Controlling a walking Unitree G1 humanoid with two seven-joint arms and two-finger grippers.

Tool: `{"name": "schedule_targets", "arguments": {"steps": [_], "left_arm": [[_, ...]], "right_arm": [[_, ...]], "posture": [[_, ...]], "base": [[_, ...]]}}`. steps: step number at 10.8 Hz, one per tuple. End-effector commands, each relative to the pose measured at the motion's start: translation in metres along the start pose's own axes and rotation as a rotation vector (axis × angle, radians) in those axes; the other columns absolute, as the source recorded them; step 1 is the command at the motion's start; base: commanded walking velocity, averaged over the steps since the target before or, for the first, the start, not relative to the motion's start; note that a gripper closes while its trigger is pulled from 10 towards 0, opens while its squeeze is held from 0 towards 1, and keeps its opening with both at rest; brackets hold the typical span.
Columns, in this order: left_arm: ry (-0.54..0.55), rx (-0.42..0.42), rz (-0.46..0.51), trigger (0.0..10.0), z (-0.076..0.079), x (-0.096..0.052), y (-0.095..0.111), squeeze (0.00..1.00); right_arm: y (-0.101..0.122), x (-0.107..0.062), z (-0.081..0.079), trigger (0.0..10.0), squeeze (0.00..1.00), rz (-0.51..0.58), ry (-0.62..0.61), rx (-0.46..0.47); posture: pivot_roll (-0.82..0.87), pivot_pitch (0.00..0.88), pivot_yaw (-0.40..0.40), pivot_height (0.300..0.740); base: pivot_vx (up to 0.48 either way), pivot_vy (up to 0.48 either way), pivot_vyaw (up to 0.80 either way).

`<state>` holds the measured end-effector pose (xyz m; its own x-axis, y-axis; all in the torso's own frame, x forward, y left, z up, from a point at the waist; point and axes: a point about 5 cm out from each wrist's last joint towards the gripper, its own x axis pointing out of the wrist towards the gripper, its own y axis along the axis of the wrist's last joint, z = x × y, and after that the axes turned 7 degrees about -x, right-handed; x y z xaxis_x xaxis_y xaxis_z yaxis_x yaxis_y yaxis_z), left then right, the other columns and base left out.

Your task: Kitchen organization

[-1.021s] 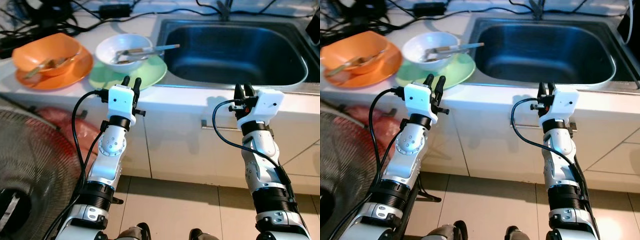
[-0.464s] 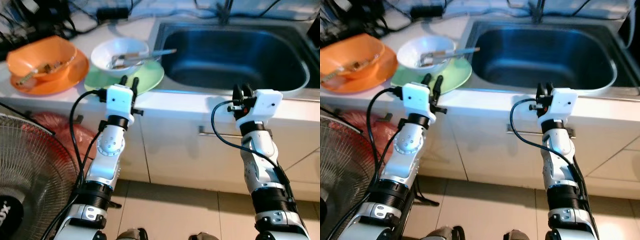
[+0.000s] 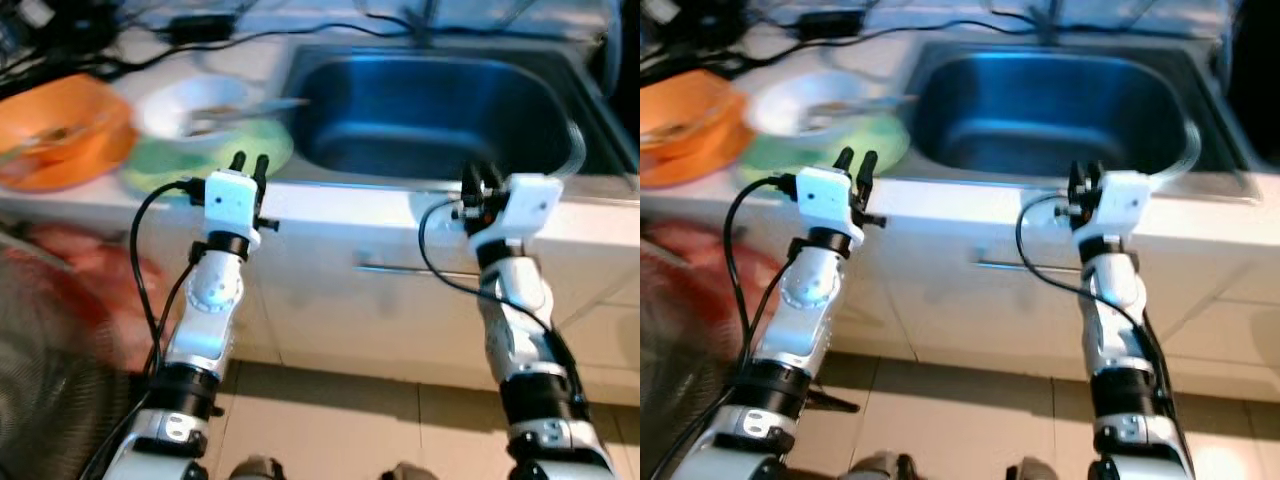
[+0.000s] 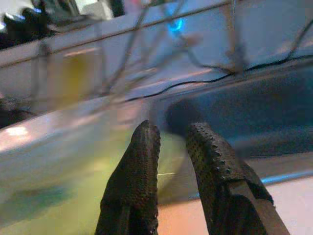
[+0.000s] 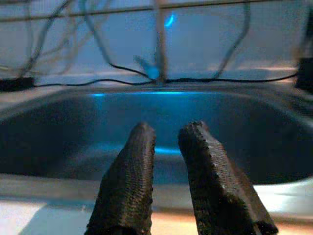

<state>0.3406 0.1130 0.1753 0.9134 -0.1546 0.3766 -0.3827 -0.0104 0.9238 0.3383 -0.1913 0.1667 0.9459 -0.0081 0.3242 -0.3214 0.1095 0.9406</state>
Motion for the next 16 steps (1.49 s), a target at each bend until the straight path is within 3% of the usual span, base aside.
{"name": "schedule_targets", "arguments": {"steps": [1,8,16], "left_arm": [[0.009,0.006,0.008,10.0,-0.0049,-0.0001,0.0017,0.0],[0.031,-0.039,0.011,10.0,-0.0074,0.0004,0.0025,0.0],[0.026,-0.029,0.015,10.0,-0.0069,0.0013,0.0036,0.0]], "right_arm": [[-0.0024,-0.0005,-0.0003,10.0,0.0,-0.015,-0.008,0.014],[0.0013,0.0015,-0.0014,10.0,0.0,0.0,0.001,0.016],[0.0029,0.0017,-0.0016,10.0,0.0,0.008,0.001,0.017]], "posture": [[0.02,0.151,0.058,0.74],[0.01,0.154,0.055,0.74],[0.02,0.155,0.056,0.74]], "base": [[0.0,0.0,0.0],[0.0,0.0,0.0],[0.031,0.269,0.0]]}}
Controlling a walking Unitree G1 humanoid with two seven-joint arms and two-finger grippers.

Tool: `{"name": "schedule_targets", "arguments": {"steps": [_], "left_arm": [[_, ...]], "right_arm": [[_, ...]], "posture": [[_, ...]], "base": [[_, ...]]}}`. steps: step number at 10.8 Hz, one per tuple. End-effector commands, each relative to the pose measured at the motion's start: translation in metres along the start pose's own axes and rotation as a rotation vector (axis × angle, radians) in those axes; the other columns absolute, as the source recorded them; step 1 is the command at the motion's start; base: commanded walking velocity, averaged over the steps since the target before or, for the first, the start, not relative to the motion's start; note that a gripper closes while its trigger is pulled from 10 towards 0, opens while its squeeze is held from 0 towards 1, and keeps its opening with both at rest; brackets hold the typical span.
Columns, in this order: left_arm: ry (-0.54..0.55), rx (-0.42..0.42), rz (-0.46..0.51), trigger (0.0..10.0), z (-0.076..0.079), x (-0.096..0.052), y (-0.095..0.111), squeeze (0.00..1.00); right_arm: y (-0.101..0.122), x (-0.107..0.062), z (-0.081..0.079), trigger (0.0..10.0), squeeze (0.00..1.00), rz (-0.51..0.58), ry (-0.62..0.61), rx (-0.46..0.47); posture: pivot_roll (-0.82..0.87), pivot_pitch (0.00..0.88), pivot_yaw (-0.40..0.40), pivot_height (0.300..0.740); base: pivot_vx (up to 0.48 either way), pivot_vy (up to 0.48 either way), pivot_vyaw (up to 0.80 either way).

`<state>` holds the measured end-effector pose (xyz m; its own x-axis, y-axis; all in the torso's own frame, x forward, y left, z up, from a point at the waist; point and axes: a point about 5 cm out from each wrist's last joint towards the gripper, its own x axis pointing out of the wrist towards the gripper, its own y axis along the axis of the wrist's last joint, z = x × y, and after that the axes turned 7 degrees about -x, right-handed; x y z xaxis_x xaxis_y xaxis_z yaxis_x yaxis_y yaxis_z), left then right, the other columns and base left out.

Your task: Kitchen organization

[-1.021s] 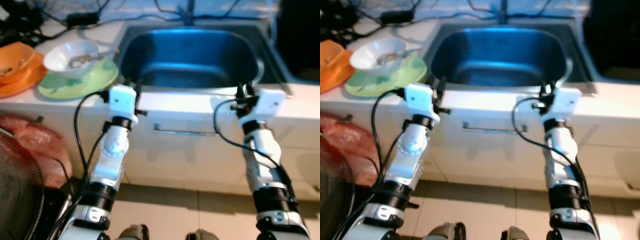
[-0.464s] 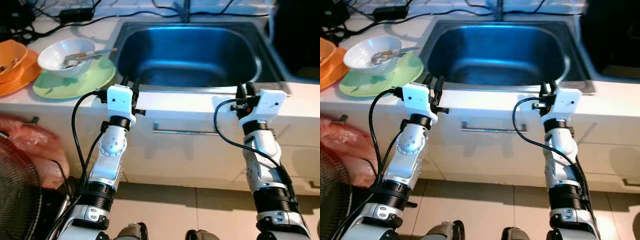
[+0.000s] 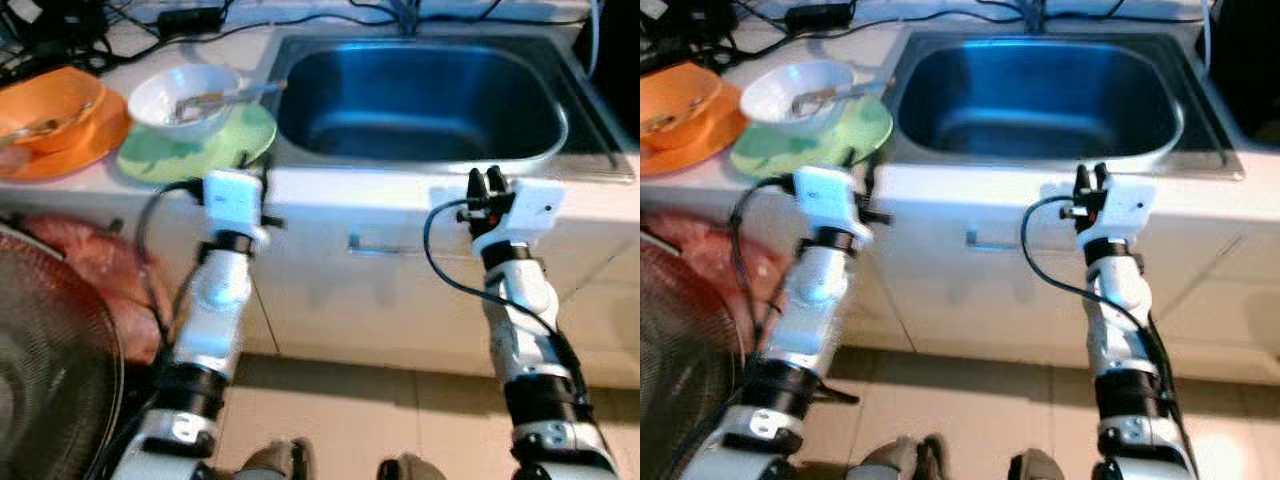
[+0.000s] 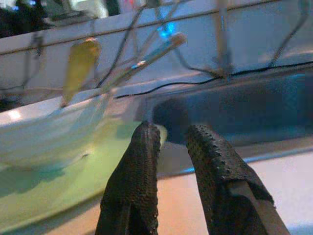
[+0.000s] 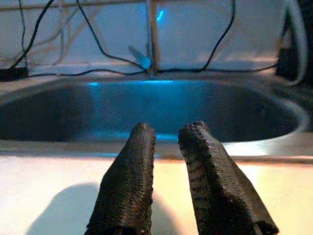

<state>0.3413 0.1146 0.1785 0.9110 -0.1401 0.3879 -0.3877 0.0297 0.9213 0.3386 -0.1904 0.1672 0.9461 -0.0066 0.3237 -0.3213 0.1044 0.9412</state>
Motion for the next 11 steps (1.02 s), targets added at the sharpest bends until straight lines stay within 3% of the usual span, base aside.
{"name": "schedule_targets", "arguments": {"steps": [1,8,11], "left_arm": [[0.003,0.015,0.002,10.0,-0.004,0.0,0.001,0.0],[-0.051,0.025,0.022,10.0,0.005,0.002,0.006,0.0],[-0.05,0.025,0.025,10.0,0.005,0.003,0.006,0.0]], "right_arm": [[0.007,0.003,0.001,10.0,0.0,0.034,-0.017,0.012],[0.024,0.007,0.007,10.0,0.0,0.107,-0.042,0.013],[0.03,0.01,0.007,10.0,0.0,0.13,-0.041,0.011]], "posture": [[0.02,0.155,0.056,0.74],[0.01,0.148,0.059,0.74],[0.02,0.152,0.057,0.74]], "base": [[0.259,0.0,0.0],[0.0,0.0,0.0],[0.325,0.0,0.0]]}}
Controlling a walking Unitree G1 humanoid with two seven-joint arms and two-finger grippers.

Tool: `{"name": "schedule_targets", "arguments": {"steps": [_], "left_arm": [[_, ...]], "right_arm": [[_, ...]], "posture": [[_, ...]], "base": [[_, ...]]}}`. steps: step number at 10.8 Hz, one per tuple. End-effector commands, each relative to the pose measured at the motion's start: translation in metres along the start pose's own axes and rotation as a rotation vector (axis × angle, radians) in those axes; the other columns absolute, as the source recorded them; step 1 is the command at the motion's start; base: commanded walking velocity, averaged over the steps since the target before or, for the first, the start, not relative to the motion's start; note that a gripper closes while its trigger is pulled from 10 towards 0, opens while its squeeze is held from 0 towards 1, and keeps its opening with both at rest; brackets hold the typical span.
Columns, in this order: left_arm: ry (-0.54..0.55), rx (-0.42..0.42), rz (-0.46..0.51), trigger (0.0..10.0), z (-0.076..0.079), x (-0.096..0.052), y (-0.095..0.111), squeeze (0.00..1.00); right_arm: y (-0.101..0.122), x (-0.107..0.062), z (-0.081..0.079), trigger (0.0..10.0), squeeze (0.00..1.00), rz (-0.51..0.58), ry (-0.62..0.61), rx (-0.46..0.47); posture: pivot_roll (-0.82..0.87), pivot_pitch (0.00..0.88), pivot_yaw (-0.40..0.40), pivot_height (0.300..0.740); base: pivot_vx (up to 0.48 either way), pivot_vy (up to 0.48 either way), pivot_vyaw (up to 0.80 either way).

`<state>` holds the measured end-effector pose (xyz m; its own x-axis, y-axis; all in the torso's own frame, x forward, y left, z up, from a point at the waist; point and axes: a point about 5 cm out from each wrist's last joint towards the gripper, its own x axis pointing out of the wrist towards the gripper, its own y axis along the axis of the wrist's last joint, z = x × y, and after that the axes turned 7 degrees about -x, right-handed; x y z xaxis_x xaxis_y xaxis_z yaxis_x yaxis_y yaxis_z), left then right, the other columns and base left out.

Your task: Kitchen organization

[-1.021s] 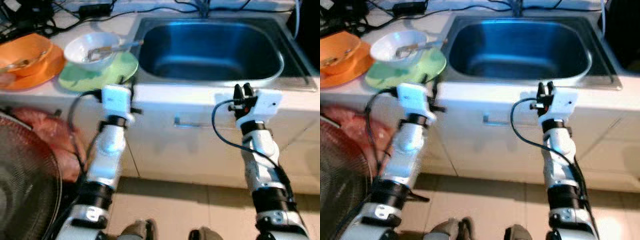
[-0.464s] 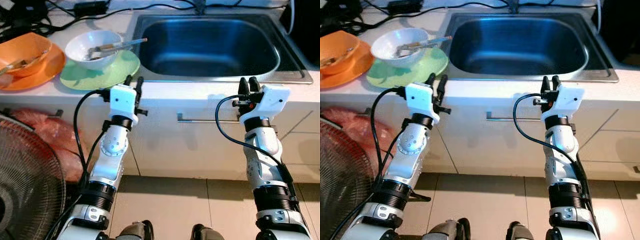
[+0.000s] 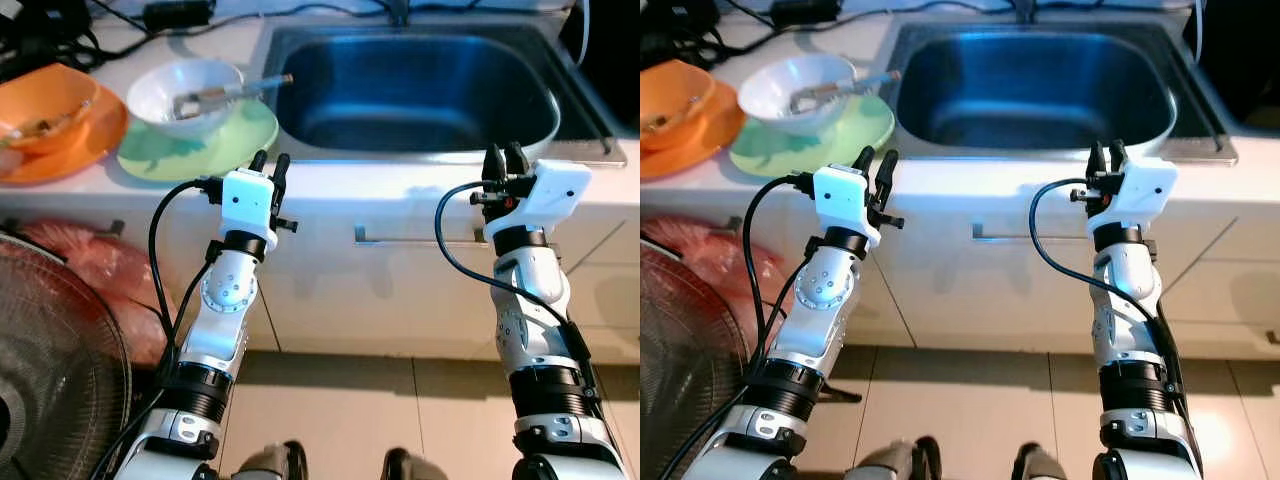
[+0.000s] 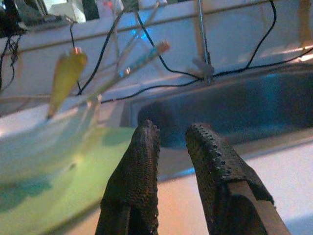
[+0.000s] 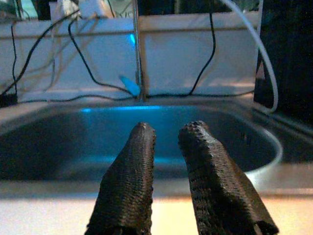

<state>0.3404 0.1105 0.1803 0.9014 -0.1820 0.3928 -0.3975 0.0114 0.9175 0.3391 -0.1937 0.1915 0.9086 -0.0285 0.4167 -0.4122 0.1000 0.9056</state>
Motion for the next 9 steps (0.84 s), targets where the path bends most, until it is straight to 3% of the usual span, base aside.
{"name": "schedule_targets", "arguments": {"steps": [1,9], "left_arm": [[-0.005,0.006,0.019,10.0,-0.0001,0.0017,0.0046,0.0],[-0.007,0.009,0.015,10.0,-0.0002,0.0005,0.0033,0.0]], "right_arm": [[0.0104,0.003,0.003,10.0,0.0,0.045,-0.014,0.003],[0.0109,0.0027,0.001,10.0,0.0,0.043,-0.008,0.01]], "posture": [[0.02,0.152,0.057,0.74],[0.01,0.156,0.056,0.74]], "base": [[0.371,0.0,0.0],[0.39,0.0,0.0]]}}
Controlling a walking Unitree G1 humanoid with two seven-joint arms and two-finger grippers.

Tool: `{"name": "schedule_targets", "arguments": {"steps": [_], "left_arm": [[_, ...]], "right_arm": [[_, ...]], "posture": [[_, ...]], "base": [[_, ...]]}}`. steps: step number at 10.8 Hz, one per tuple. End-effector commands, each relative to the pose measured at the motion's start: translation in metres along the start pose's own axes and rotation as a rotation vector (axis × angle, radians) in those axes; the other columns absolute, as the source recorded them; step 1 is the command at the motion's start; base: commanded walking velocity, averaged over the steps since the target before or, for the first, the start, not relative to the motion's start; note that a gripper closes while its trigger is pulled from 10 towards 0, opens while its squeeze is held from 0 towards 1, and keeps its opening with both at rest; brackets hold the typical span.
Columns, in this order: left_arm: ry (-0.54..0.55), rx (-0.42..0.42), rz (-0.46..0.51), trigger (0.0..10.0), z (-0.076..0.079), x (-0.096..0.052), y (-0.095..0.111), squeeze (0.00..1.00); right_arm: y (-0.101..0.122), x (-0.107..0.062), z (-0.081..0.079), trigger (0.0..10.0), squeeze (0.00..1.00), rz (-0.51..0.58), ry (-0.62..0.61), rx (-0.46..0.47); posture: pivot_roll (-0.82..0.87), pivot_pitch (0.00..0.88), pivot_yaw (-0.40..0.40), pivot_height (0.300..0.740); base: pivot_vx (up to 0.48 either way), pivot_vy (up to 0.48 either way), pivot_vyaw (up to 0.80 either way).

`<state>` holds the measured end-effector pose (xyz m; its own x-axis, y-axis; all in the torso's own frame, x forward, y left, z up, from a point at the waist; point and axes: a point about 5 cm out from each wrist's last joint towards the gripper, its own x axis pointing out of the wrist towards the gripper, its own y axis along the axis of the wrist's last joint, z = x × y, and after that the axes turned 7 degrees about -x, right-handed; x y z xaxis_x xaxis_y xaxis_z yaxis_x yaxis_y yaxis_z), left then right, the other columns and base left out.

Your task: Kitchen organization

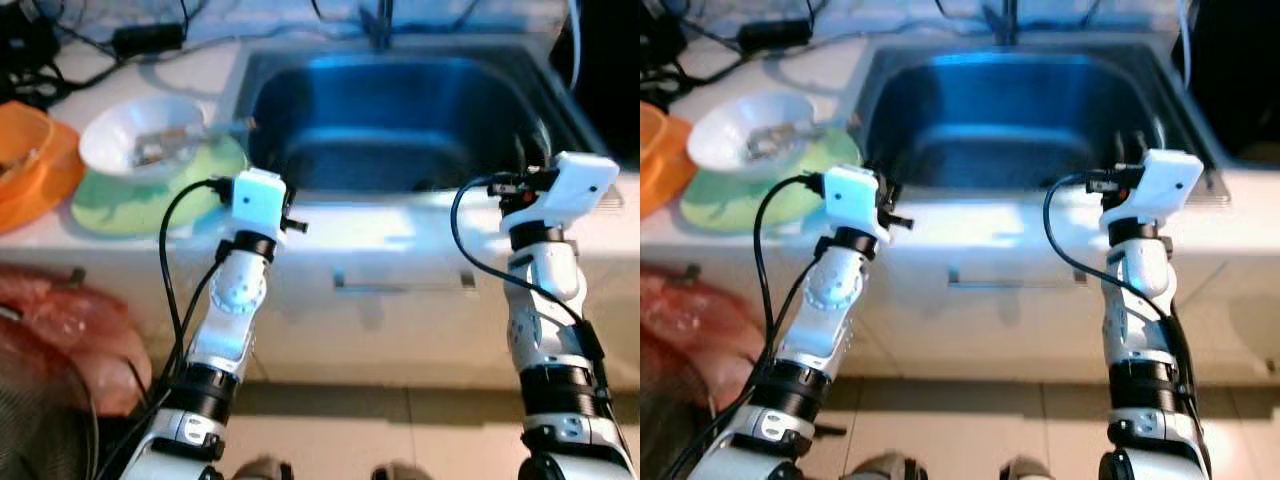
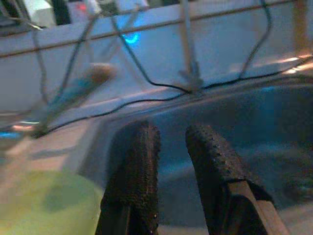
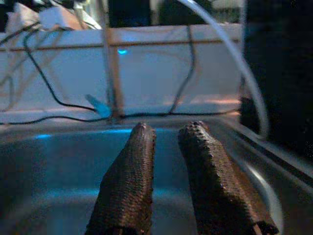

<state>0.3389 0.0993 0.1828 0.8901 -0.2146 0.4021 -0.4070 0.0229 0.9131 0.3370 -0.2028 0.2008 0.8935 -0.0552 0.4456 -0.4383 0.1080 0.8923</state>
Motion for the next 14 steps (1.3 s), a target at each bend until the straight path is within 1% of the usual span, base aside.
{"name": "schedule_targets", "arguments": {"steps": [1,3,6,9,10,12,14], "left_arm": [[0.024,0.017,0.002,10.0,-0.011,-0.002,0.001,0.0],[0.013,0.012,0.001,10.0,-0.009,-0.002,0.0,0.0],[-0.039,0.011,0.006,10.0,-0.002,-0.004,0.0,0.0],[-0.061,0.002,-0.009,10.0,0.002,-0.007,-0.004,0.0],[-0.095,0.017,-0.018,10.0,0.007,-0.013,-0.006,0.0],[-0.119,0.024,-0.005,10.0,0.012,-0.016,-0.003,0.0],[-0.212,0.098,0.045,10.0,0.025,-0.021,0.009,0.0]], "right_arm": [[0.002,0.0,-0.009,10.0,0.0,0.012,0.022,0.017],[0.001,-0.001,-0.009,10.0,0.0,0.007,0.023,0.018],[0.0,-0.001,-0.01,10.0,0.0,-0.003,0.023,0.018],[-0.002,-0.002,-0.01,10.0,0.0,-0.011,0.024,0.019],[-0.004,-0.002,-0.01,10.0,0.0,-0.016,0.023,0.018],[-0.006,-0.003,-0.011,10.0,0.0,-0.023,0.026,0.021],[-0.007,-0.004,-0.012,10.0,0.0,-0.028,0.027,0.023]], "posture": [[0.01,0.157,0.057,0.74],[0.02,0.159,0.056,0.74],[0.02,0.158,0.057,0.74],[0.02,0.157,0.059,0.74],[0.02,0.157,0.06,0.74],[0.02,0.151,0.062,0.74],[0.03,0.144,0.064,0.74]], "base": [[0.398,0.0,0.0],[0.401,0.0,0.0],[0.0,0.0,0.0],[0.0,0.0,0.0],[0.0,0.0,0.0],[0.0,0.0,0.0],[0.0,0.0,0.0]]}}
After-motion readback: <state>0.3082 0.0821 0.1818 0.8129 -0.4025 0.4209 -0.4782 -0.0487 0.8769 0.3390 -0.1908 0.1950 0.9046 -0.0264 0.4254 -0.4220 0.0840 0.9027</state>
